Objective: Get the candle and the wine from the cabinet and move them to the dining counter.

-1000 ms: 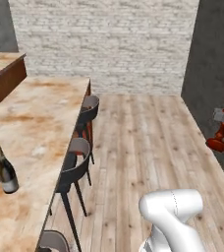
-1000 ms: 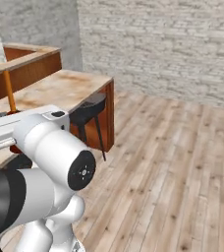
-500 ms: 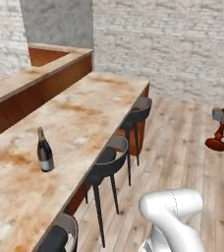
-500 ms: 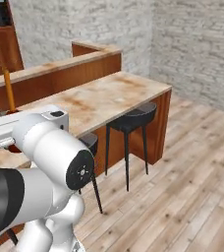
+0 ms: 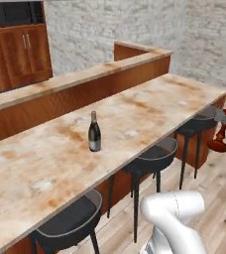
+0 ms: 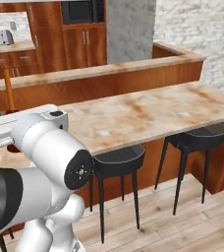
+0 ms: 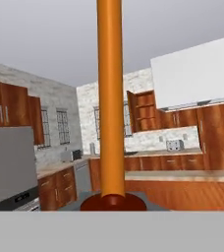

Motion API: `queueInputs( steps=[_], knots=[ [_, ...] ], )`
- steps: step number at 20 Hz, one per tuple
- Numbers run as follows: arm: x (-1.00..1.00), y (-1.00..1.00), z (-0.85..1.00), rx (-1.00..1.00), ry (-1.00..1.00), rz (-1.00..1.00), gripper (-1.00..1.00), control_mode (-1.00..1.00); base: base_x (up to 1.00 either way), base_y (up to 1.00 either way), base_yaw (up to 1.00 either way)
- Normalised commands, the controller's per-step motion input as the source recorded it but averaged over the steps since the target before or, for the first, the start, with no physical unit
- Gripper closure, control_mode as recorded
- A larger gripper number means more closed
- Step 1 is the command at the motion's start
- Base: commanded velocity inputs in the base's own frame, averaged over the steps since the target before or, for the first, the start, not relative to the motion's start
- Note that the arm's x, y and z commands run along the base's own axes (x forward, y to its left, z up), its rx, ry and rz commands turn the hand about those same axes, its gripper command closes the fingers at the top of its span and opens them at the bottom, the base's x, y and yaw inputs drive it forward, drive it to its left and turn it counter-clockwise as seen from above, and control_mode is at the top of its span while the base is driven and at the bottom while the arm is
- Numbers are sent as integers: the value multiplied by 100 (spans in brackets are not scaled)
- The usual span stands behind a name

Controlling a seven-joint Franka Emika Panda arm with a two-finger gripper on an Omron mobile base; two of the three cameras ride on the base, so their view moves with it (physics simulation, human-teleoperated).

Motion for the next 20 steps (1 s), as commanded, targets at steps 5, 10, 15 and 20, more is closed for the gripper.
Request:
queueInputs(
  steps=[5,10,15,20],
  knots=[
    [0,0,0,0,0,0,100,100,35,-17,51],
    [0,0,0,0,0,0,100,100,23,-49,19],
    [0,0,0,0,0,0,100,100,24,-62,3],
    [0,0,0,0,0,0,100,100,43,-47,7]
  ],
)
